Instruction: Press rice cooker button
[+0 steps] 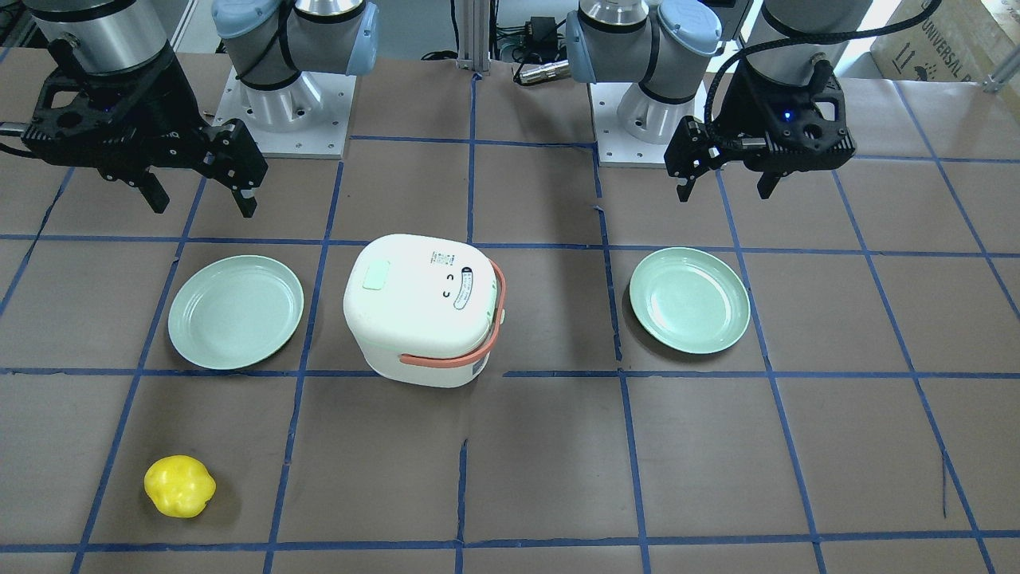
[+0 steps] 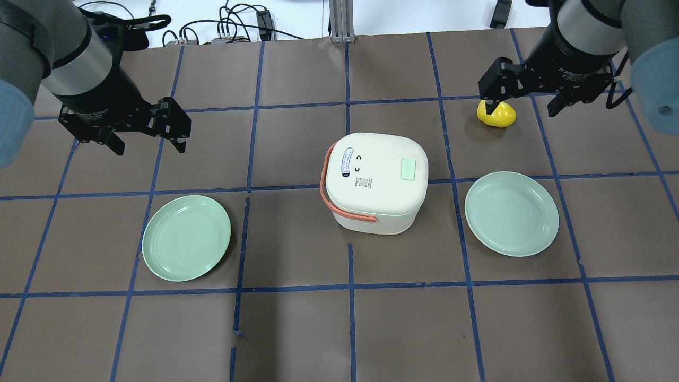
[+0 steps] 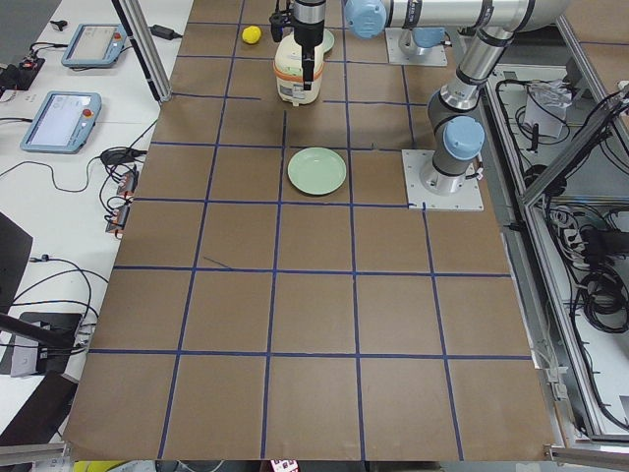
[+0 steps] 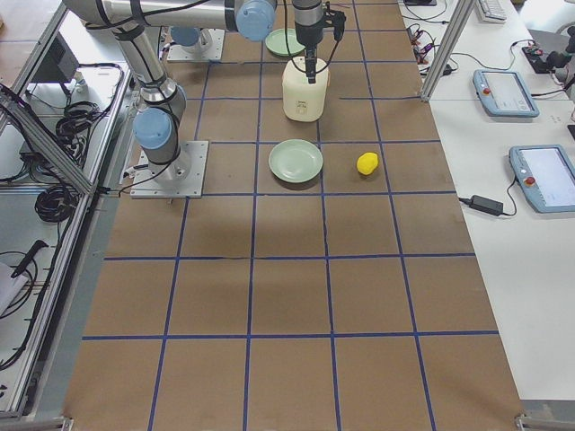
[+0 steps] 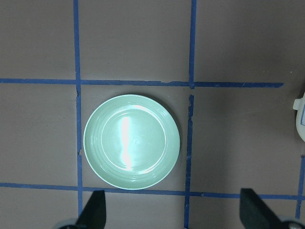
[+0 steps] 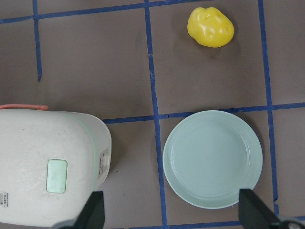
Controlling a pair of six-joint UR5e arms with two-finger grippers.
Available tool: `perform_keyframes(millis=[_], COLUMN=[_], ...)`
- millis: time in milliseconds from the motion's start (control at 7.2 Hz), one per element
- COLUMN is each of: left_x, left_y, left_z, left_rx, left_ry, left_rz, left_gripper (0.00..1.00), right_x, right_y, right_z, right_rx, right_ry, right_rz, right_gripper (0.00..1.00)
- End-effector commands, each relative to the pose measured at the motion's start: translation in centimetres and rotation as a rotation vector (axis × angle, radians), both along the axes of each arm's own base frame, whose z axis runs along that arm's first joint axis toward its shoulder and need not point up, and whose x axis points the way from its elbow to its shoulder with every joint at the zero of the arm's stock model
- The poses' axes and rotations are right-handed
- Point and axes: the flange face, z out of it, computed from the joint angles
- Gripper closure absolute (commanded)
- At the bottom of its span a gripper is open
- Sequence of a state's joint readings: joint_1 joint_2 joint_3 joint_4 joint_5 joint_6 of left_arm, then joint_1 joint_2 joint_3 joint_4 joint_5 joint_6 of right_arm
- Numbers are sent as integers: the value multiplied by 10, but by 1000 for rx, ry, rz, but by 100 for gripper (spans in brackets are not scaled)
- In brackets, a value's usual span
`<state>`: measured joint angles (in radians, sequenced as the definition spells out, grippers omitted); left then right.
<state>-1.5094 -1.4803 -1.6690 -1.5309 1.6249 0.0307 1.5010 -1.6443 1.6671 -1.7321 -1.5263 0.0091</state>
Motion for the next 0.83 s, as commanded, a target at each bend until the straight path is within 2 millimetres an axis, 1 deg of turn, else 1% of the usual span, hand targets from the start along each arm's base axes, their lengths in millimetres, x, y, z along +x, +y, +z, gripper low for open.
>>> perform_keyframes(millis=[0, 694], left_x=[0, 0], left_y=[0, 0], left_z=[0, 0], left_rx=[0, 0], left_ry=[0, -1], left_rz=[0, 0], left_gripper=[0, 0], right_x=[0, 1], right_y=[1, 3], right_z=[1, -3], right_rx=[-1, 5], right_ry=[0, -1], right_rz=[-2, -1], right_gripper=[1, 1])
